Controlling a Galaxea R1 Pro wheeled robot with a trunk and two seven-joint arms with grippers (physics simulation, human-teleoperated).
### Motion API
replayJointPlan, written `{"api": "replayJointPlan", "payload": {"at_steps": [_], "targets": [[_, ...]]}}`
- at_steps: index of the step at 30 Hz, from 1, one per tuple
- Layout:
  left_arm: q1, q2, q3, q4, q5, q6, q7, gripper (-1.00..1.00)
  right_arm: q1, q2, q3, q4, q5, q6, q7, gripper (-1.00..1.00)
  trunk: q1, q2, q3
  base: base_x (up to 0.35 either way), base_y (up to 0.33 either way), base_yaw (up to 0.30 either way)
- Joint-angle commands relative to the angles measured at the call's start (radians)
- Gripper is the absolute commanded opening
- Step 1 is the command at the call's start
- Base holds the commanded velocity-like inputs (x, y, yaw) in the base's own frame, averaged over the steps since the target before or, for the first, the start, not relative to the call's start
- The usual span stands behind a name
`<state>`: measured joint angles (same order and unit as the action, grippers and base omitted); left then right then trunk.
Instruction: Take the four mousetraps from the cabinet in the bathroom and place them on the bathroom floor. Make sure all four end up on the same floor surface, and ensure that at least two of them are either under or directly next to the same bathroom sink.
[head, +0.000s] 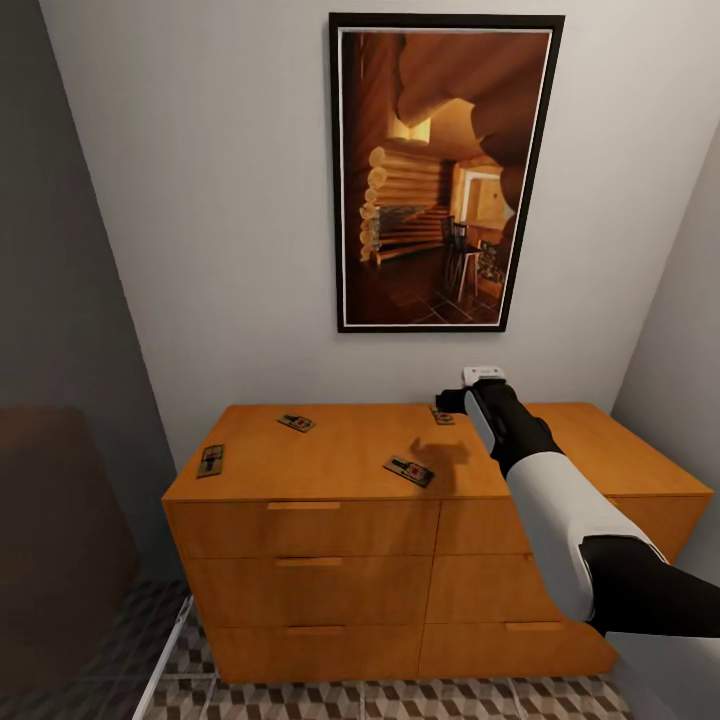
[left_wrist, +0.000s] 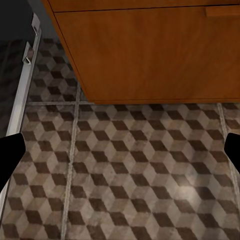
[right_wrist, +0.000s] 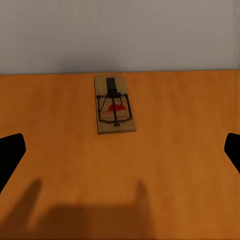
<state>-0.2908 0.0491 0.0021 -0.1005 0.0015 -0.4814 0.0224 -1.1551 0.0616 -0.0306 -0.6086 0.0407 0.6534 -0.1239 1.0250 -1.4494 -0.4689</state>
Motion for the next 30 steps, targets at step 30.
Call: {"api": "replayJointPlan", "payload": {"at_steps": [30], "targets": [[-0.001, 0.0, -0.001, 0.001, 0.0, -0.003, 0.002, 1.0, 0.0, -0.001, -0.003, 0.164, 0.005, -0.125, 0.0, 1.0, 0.0, -0.001, -0.001, 0.0, 0.0, 0.0]]}}
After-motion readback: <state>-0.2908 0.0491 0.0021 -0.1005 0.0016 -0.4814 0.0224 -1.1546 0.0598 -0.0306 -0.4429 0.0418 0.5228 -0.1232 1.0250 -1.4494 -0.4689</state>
